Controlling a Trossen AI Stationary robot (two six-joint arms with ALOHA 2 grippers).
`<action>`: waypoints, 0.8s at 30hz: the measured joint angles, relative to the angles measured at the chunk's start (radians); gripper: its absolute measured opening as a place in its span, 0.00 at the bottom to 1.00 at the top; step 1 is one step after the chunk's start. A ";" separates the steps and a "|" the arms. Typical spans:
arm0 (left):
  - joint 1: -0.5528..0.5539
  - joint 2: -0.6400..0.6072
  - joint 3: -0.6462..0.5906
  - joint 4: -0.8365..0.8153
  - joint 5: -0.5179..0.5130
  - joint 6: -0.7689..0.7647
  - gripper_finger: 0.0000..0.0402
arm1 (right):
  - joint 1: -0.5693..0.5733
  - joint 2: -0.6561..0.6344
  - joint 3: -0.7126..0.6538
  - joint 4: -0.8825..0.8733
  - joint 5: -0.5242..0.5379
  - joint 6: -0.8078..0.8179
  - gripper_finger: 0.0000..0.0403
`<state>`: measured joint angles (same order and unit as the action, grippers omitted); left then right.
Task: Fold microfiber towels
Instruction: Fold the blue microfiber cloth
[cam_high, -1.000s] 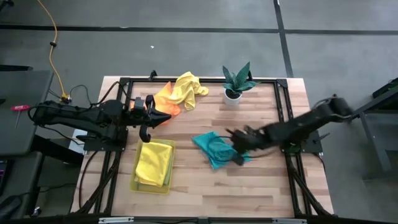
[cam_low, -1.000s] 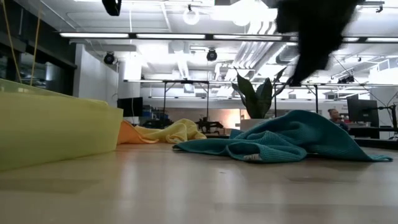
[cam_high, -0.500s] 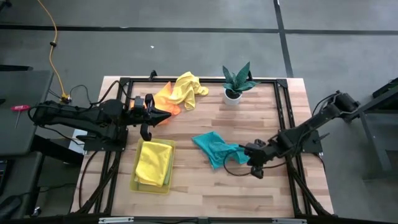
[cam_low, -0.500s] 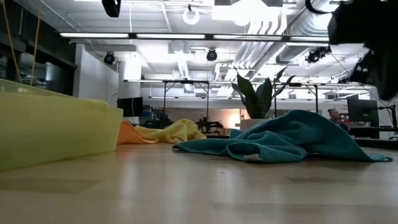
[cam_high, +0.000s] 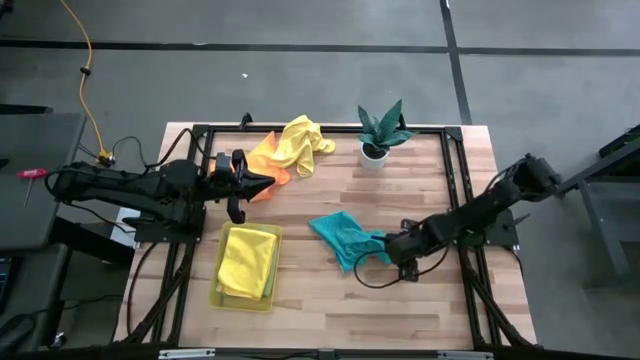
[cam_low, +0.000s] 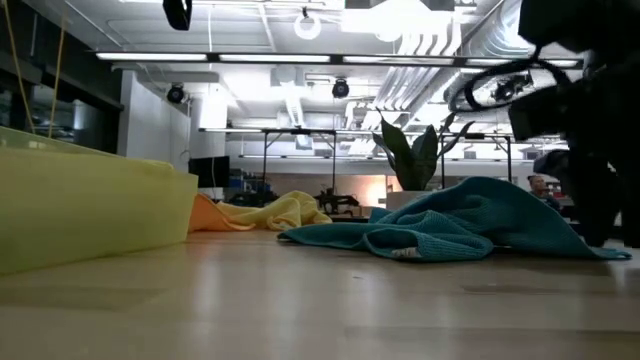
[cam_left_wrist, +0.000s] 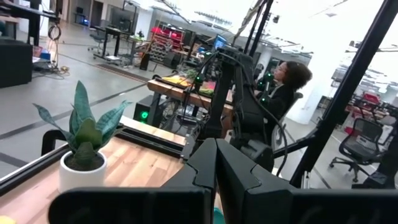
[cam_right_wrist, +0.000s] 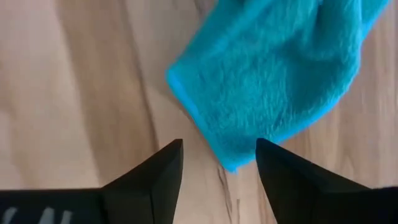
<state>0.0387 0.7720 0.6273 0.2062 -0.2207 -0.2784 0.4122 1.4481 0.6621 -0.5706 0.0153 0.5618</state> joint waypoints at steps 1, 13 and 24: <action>0.000 0.000 0.000 0.000 0.000 -0.002 0.00 | 0.000 0.012 0.000 -0.005 0.009 0.014 0.49; 0.000 0.000 0.000 -0.009 0.000 -0.007 0.00 | 0.004 0.037 0.004 -0.084 0.062 0.187 0.32; 0.000 0.057 0.001 -0.053 -0.037 -0.007 0.00 | -0.062 -0.089 0.142 -0.135 0.009 0.195 0.01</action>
<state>0.0383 0.8293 0.6281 0.1530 -0.2577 -0.2855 0.3501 1.3588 0.8044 -0.7058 0.0238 0.7571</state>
